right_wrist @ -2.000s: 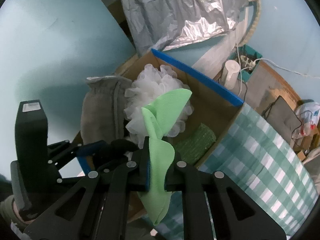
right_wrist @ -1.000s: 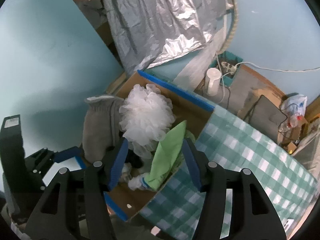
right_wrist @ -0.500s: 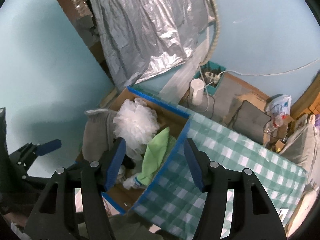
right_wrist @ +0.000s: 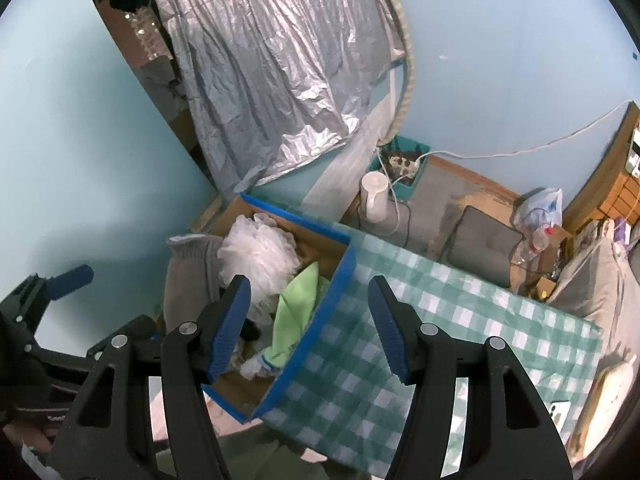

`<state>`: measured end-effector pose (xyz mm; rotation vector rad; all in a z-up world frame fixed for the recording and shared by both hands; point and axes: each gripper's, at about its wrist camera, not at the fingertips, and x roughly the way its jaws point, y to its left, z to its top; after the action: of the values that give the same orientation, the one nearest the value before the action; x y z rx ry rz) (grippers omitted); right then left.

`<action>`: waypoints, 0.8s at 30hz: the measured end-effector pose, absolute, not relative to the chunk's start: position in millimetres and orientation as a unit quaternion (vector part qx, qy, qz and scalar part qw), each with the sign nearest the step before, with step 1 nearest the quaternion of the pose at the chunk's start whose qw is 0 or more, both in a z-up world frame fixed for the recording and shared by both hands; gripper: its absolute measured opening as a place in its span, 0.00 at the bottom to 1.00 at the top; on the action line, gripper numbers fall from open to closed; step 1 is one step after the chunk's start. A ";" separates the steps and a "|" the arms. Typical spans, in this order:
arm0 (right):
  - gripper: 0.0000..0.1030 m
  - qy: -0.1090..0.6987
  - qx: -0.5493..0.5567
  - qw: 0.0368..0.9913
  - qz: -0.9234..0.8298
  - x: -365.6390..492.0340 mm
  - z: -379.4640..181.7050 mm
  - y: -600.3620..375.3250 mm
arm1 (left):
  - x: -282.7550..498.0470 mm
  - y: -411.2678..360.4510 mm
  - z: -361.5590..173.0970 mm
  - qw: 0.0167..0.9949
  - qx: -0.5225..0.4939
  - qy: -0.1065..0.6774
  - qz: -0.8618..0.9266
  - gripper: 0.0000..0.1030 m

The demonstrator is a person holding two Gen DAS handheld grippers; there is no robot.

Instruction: Organize soft objects

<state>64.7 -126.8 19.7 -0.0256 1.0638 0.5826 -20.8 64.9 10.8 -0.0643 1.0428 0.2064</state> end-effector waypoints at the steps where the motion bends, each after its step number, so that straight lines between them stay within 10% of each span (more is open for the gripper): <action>1: 0.59 0.501 -0.012 0.821 0.273 64.1 19.6 -127.5 | -21.4 64.4 12.5 0.862 -0.032 0.496 0.099 0.99; 24: 0.59 0.505 -0.009 0.821 0.267 60.0 17.9 -139.0 | -24.5 60.7 14.1 0.856 -0.033 0.503 0.114 0.99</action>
<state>60.0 -139.0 17.9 -0.0183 1.0745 0.5692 -24.5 60.7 14.1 -0.0691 1.0577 0.2397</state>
